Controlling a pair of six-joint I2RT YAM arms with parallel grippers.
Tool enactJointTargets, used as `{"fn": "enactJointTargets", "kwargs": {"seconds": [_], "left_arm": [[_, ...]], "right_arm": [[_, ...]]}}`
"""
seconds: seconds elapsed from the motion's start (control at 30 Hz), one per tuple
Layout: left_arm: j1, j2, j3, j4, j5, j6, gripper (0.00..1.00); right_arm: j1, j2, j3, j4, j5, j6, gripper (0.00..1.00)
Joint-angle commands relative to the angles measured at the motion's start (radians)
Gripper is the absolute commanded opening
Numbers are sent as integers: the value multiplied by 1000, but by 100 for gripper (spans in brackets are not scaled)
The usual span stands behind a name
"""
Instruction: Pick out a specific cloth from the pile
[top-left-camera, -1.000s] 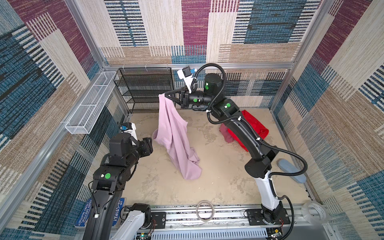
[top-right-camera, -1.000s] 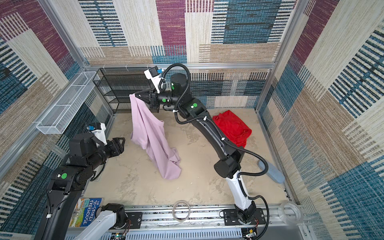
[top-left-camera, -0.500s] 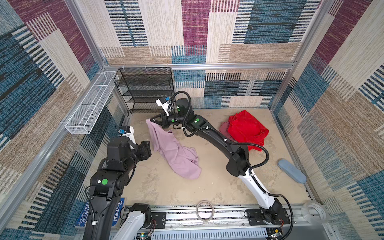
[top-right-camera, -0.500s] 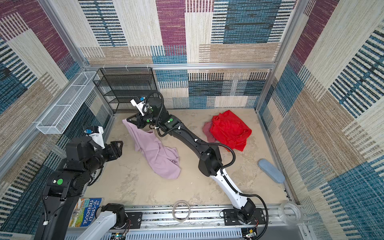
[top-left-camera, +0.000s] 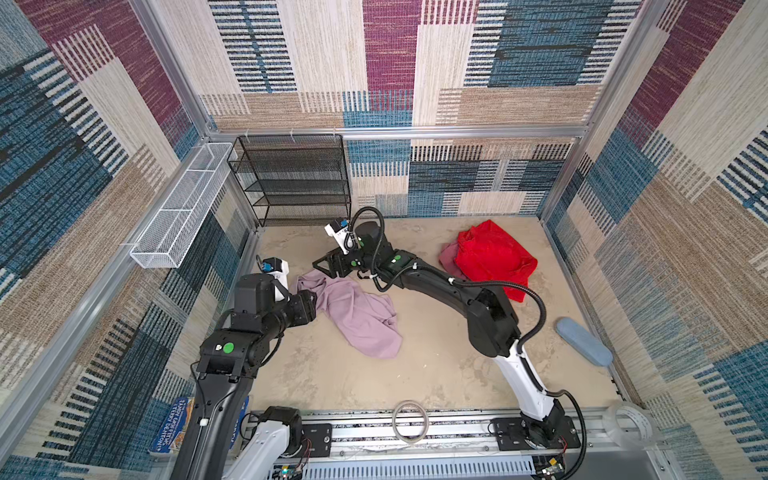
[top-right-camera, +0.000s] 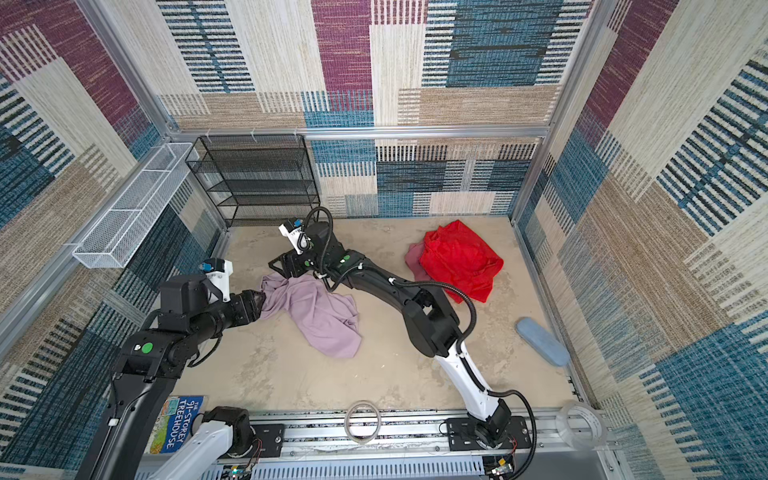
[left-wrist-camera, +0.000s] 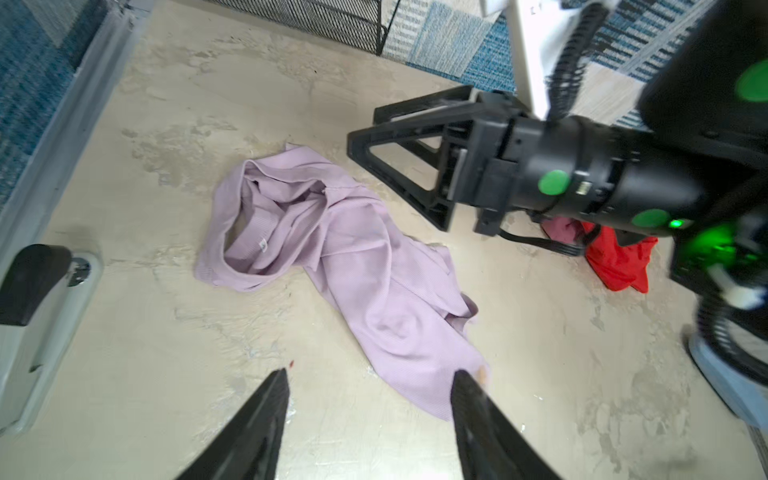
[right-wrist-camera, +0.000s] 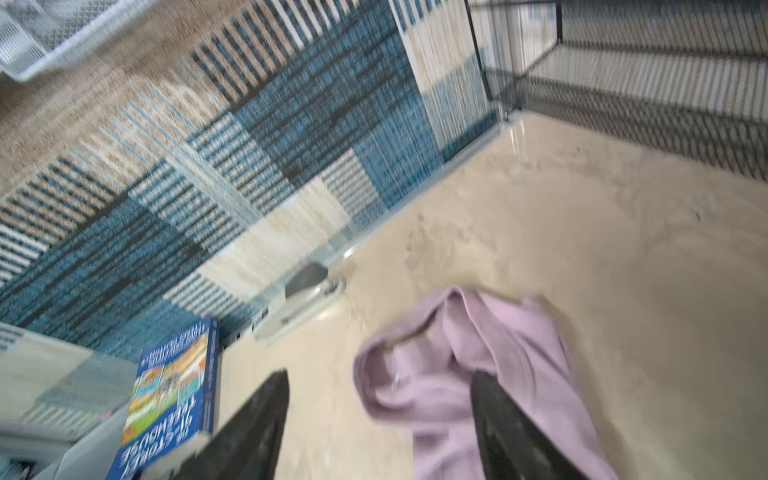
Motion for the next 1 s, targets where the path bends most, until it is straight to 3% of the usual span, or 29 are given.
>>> {"fn": "enactJointTargets", "kwargs": {"seconds": [0.0, 0.13, 0.43, 0.67, 0.97], "left_arm": [[-25, 25, -43, 71, 82, 15, 65], [-142, 111, -84, 123, 64, 7, 65], [-398, 342, -132, 251, 56, -26, 62], [-580, 568, -110, 314, -1, -69, 63], [-622, 750, -59, 323, -75, -113, 64]], "right_arm": [[-49, -195, -241, 260, 75, 65, 72], [-129, -389, -524, 318, 103, 117, 72], [-302, -743, -916, 235, 169, 112, 68], [-343, -906, -1039, 194, 237, 100, 69], [-376, -930, -1051, 167, 218, 89, 70]]}}
